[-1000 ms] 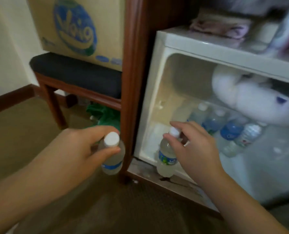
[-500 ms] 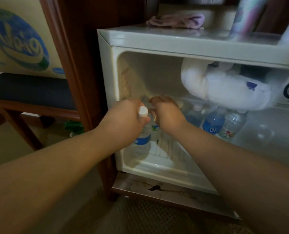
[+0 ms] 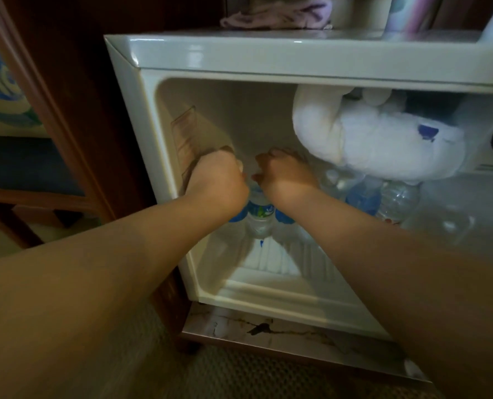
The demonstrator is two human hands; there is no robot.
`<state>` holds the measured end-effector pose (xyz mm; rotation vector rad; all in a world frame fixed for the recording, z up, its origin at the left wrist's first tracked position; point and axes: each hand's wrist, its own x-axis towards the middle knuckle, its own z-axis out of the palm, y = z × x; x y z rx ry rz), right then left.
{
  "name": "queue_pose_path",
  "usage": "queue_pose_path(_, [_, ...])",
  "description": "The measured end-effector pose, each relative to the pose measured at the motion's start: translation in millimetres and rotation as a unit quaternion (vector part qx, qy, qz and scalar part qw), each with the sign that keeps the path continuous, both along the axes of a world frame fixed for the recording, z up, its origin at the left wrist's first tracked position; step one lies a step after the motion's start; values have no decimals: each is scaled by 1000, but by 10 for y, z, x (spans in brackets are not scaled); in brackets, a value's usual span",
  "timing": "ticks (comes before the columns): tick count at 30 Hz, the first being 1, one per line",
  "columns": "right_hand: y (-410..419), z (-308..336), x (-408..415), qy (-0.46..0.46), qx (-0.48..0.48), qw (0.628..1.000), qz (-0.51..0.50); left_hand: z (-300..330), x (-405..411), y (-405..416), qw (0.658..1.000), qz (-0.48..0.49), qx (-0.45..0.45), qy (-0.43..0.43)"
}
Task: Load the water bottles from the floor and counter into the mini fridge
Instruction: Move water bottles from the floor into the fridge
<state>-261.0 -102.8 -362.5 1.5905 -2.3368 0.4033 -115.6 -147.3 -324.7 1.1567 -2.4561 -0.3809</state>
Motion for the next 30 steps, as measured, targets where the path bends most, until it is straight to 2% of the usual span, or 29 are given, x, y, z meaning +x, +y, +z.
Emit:
queue_pose_path(13, [244,-327,-143,85,-72,994,13,-239,-490,-286,997,12,30,-71])
queue_pose_path(20, [292,-295,-133,65,-57,996,14,-286,-489,-380,994,-42,23,-103])
queue_pose_path(22, [331,-266,-91,51,-34,998,6,-267,-469,-348,992,-54,-8,-112])
queue_pose_path(28, [369,-208,29,23,10,999,20,-256,-270,-178,960,-105,-197,-172])
queue_pose_path(30, [402,-202,109,25,-16,999,33,-174,-151,-46,954,-105,-223,-173])
